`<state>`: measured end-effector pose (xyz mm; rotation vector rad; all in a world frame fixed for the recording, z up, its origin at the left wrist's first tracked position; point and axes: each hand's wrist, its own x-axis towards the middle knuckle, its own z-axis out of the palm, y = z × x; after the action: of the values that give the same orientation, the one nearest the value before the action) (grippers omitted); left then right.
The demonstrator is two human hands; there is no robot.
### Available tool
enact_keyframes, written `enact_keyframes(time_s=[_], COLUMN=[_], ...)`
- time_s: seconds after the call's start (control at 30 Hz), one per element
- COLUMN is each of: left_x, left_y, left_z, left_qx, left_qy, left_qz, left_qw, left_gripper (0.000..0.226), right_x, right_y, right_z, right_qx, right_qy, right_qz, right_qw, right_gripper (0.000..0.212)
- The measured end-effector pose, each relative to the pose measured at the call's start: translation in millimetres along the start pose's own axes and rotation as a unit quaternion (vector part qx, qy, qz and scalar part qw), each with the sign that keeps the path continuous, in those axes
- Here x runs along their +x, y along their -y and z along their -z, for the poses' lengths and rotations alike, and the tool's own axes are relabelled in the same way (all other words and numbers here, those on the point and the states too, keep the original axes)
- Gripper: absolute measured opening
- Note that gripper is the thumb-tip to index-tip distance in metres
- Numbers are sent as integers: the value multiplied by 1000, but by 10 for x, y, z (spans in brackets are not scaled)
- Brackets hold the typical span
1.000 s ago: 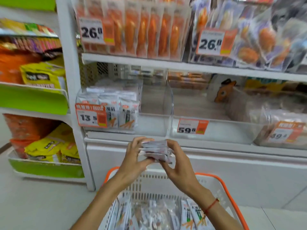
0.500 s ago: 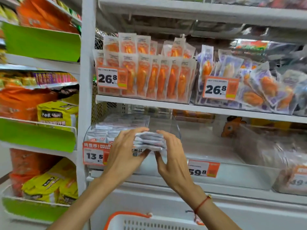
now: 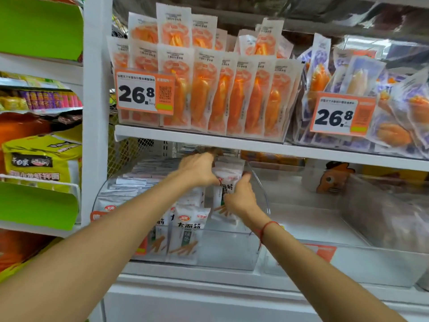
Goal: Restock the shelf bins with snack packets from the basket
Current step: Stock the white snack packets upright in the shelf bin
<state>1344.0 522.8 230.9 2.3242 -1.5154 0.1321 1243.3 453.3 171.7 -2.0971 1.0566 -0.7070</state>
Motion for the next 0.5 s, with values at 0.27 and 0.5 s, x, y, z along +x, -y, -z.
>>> enact_keyframes(time_s=[0.27,0.5], left_x=[836,1053], left_y=[205,339], left_z=[-231,-388], left_qx=[132,239], left_qy=[67,14], left_qz=[1,-21], left_qw=[989,971], left_gripper=[74,44], right_x=[826,1161], right_y=[-76,-132], right_z=[-347,-526], right_qx=[-71,-36], right_qy=[60,47], right_qz=[-88,-97], right_qw=[992,993], right_gripper=[78,72])
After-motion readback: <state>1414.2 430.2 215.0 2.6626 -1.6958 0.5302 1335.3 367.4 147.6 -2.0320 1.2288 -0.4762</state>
